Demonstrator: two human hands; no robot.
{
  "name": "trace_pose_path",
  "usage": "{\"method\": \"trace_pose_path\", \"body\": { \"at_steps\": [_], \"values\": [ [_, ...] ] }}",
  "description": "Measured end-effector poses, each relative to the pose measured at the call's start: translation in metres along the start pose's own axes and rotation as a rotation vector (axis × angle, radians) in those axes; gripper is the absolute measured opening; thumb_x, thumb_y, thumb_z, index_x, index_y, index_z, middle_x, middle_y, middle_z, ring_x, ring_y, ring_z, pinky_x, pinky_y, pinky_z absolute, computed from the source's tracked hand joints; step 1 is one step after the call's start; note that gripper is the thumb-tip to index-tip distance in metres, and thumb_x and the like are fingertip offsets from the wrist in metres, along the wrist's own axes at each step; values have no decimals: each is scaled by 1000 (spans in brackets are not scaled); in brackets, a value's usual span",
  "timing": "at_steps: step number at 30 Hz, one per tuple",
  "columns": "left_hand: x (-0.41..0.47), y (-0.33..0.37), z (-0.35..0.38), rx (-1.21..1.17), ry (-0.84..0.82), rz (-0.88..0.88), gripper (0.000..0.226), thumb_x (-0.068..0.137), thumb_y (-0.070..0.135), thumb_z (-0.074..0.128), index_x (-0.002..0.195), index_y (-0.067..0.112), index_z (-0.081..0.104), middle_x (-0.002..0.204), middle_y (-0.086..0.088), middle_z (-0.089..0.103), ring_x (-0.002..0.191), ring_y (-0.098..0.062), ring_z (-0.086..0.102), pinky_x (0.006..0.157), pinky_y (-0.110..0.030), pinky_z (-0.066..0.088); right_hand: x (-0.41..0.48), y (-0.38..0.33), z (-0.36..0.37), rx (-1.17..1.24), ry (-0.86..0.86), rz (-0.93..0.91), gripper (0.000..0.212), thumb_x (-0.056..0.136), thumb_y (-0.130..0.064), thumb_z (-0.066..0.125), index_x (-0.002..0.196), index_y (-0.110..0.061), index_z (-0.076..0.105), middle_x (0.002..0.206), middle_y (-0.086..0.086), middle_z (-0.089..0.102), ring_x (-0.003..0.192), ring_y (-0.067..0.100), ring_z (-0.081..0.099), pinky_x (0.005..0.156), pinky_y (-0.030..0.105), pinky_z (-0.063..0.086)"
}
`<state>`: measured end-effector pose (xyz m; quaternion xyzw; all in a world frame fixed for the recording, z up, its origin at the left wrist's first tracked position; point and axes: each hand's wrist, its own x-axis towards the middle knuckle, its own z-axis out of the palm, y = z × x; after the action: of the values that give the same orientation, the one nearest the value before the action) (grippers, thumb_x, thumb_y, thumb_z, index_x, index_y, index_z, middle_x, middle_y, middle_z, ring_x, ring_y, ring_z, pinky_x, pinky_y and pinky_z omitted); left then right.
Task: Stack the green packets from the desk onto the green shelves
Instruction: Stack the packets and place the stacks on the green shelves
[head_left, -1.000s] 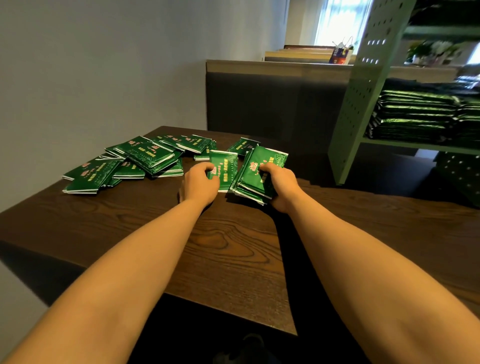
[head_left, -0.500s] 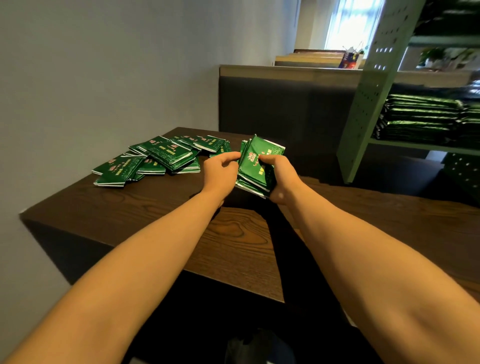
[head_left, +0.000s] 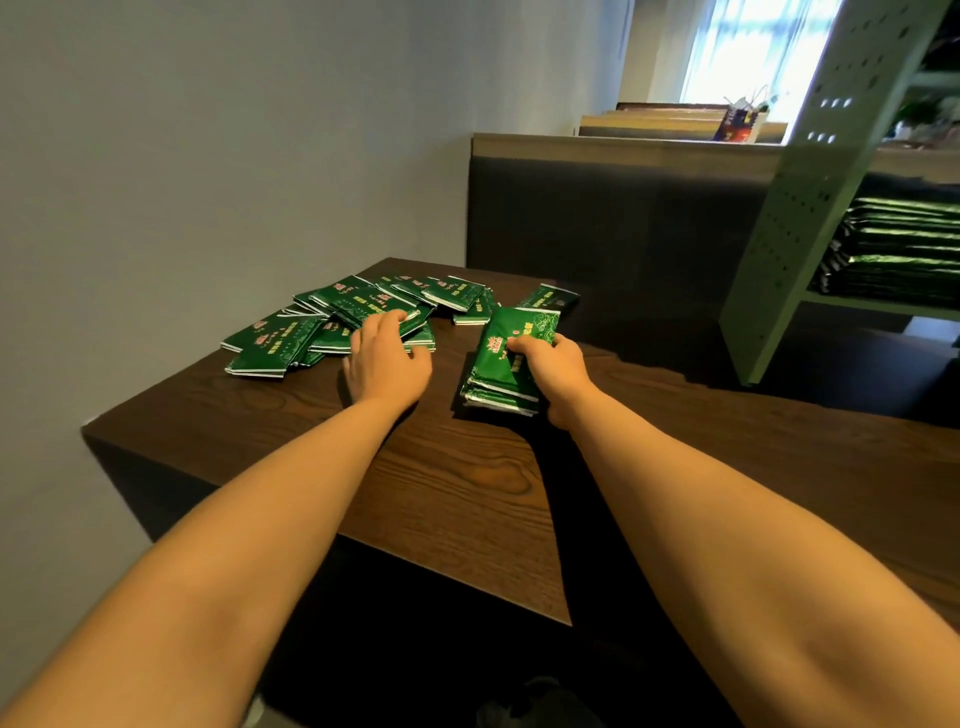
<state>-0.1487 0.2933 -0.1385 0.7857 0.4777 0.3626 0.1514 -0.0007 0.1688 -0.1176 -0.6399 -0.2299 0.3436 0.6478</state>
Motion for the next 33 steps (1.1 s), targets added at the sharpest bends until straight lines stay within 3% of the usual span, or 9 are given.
{"method": "trace_pose_path", "body": {
  "at_steps": [5,8,11,14,17,21,27,29,33],
  "values": [
    [20,-25,6,266,-214,6,84,93,42,56,158,26,6,166,2,0,152,-27,-5,119,-57,13,8,8,4,-133,-5,-48,11,94,-9,67,86,-17,63,95,6,72,91,25,71,91,43,57],
    [23,-26,11,278,-262,-21,89,93,48,53,158,22,-3,166,-1,4,152,-28,-3,118,-57,13,12,4,5,-207,20,-5,11,92,-19,70,96,-10,66,103,12,71,90,24,67,84,42,55],
    [22,-24,12,306,-214,-24,85,93,50,50,157,14,7,158,-10,17,147,-33,11,115,-55,22,14,1,5,-255,25,37,31,91,-26,71,111,-4,64,104,12,68,85,23,64,70,35,49],
    [19,-24,11,318,-182,-17,68,93,45,50,148,12,30,153,-13,21,144,-33,13,115,-53,23,13,0,3,-230,6,70,18,92,-24,70,95,-7,65,102,13,71,93,29,70,81,41,56],
    [20,-24,11,270,-185,-35,59,94,38,52,144,13,34,161,-11,18,150,-35,7,116,-56,20,12,-2,2,-208,-9,79,14,93,-22,70,89,-10,64,101,14,73,99,32,73,91,46,58],
    [18,-23,10,178,-132,-26,58,93,35,58,144,17,36,150,-6,40,137,-35,37,107,-55,36,9,-2,2,-204,-12,73,13,93,-20,70,86,-11,63,97,12,73,96,32,73,93,46,58],
    [14,-21,8,181,-51,40,43,97,25,54,140,20,54,145,-4,50,128,-31,48,102,-50,39,6,-2,2,-188,-15,85,14,93,-21,70,95,-10,62,100,13,73,93,29,73,90,45,58],
    [11,-19,7,186,-4,62,39,96,22,52,135,23,59,140,-1,55,127,-31,46,101,-49,37,5,-2,2,-183,-20,98,31,87,-26,73,110,-7,64,106,14,74,96,30,74,94,47,59],
    [7,-17,2,216,60,112,32,93,23,58,123,28,67,132,6,61,120,-26,43,97,-44,31,18,6,-1,-148,-33,66,95,53,-45,77,136,-7,52,115,12,70,102,31,72,98,54,57]
  ]
}}
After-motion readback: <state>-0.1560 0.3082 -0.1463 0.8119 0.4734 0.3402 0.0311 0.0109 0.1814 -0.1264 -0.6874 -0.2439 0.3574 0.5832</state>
